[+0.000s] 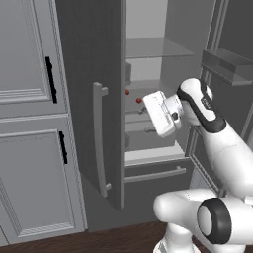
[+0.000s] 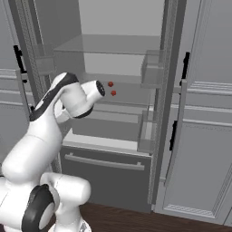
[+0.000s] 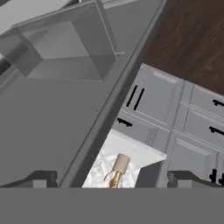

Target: Take the strawberry from the fridge and place it on top of the pancake, located on the dining counter.

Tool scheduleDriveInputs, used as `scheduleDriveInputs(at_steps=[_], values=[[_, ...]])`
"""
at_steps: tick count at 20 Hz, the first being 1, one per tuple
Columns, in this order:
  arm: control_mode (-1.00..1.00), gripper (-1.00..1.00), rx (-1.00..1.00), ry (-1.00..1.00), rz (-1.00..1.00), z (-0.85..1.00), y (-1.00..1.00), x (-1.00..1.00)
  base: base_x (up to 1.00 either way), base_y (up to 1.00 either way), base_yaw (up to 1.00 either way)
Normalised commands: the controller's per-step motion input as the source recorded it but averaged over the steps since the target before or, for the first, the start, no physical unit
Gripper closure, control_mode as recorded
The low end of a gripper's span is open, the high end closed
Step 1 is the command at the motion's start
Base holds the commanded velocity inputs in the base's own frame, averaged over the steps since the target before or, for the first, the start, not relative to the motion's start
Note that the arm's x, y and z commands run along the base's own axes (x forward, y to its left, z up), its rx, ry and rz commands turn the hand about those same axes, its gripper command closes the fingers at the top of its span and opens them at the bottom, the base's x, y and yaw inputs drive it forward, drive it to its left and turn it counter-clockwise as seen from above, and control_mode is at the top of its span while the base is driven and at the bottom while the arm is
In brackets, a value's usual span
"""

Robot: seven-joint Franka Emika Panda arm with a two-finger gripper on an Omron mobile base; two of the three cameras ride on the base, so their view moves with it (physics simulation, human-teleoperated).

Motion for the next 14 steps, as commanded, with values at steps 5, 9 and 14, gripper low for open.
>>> scheduleDriveInputs(at_steps=[5, 9, 14], values=[[-1.0, -1.0, 0.31, 0.05, 0.07, -0.11, 0.27, 0.69, 0.0, 0.0, 0.0], [-1.0, -1.0, 0.19, 0.0, 0.06, -0.22, 0.54, 0.58, 0.0, 0.0, 0.0], [-1.0, -1.0, 0.1, 0.01, 0.03, -0.38, 0.65, 0.26, 0.0, 0.0, 0.0]])
